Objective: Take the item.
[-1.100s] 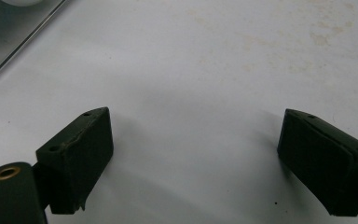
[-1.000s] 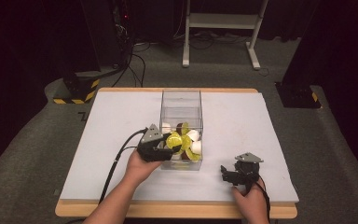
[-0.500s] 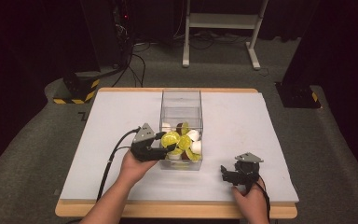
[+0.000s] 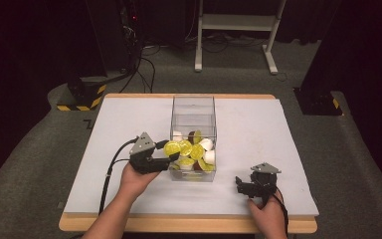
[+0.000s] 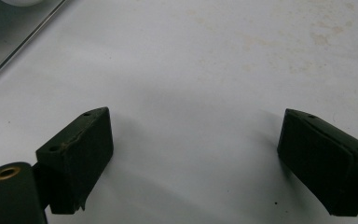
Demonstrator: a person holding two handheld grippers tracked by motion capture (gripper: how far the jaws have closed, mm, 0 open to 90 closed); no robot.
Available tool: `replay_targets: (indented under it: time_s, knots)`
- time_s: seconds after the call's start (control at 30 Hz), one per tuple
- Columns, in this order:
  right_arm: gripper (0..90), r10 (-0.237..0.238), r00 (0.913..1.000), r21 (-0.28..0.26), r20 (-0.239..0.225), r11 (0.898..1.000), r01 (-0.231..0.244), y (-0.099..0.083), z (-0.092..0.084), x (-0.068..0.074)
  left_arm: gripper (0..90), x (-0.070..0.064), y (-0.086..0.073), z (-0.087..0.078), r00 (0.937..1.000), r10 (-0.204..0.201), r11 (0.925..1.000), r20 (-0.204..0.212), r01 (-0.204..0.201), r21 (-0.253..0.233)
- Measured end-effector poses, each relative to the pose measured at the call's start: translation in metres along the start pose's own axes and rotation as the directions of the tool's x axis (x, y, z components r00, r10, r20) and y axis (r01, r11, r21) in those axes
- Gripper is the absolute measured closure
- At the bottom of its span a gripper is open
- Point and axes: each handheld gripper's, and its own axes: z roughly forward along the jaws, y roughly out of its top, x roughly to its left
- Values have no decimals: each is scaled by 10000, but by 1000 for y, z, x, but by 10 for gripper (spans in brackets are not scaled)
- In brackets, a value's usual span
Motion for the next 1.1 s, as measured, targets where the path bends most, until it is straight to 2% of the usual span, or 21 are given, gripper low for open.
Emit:
replay_targets:
  time_s: [0.43, 0.67, 0.83, 0.87, 1.1]
  knots:
    - [104, 0, 10000, -1, -10, 10000, 0, 0, 0, 0, 382, 14, 3, -19, 9993, -85, 9997, -367, 77, -221]
    - [104, -2, 10000, -3, -11, 10000, 2, 0, 0, 0, 382, 21, 3, -28, 9981, 105, 9998, -603, -114, -138]
    - [104, -1, 10000, -1, -12, 10000, 1, 0, 0, 0, 382, 30, 2, -33, 9966, 115, 9999, -819, -124, -107]
    - [104, 2, 10000, -1, -12, 10000, -2, 0, 0, 0, 382, 30, 2, -34, 9965, -42, 9998, -835, 25, -207]
    - [104, 1, 10000, -1, -13, 10000, -1, 0, 0, 0, 382, 39, 0, -38, 9942, 1, 9998, -1071, -20, -183]
